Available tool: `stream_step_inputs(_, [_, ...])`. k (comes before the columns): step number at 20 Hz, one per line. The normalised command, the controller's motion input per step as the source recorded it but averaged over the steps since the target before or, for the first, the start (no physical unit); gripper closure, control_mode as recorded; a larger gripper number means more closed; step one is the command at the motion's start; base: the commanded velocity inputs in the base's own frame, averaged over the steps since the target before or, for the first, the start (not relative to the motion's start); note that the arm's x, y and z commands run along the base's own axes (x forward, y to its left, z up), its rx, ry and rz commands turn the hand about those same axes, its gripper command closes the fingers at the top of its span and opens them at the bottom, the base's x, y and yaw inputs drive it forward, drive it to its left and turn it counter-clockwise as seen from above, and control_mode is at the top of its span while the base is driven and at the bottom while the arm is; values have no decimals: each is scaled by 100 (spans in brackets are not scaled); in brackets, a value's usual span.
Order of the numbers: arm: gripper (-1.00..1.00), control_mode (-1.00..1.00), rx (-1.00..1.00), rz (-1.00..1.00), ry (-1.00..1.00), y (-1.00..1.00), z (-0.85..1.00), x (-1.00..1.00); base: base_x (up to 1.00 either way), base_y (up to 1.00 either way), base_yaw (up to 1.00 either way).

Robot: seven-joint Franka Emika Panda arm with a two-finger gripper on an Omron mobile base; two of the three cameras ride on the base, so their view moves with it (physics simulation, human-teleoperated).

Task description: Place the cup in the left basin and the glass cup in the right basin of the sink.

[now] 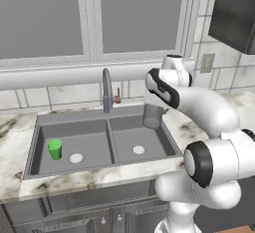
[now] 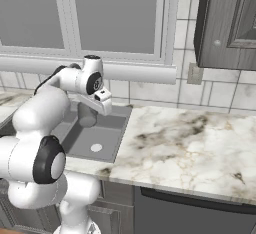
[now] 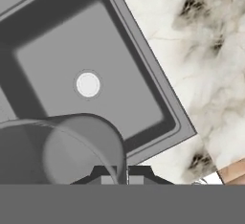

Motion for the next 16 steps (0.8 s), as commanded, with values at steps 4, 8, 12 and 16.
stream_step_inputs(4, [100,-100,0,0,1,0,-28,31,0,0,0])
stream_step_inputs(8, [100,-100,0,0,5,1,-36,29,0,0,0])
stream_step_inputs(12, [100,-100,0,0,10,0,-38,27,0,0,0])
stream_step_inputs(16, [100,-100,0,0,11,-2,-39,22,0,0,0])
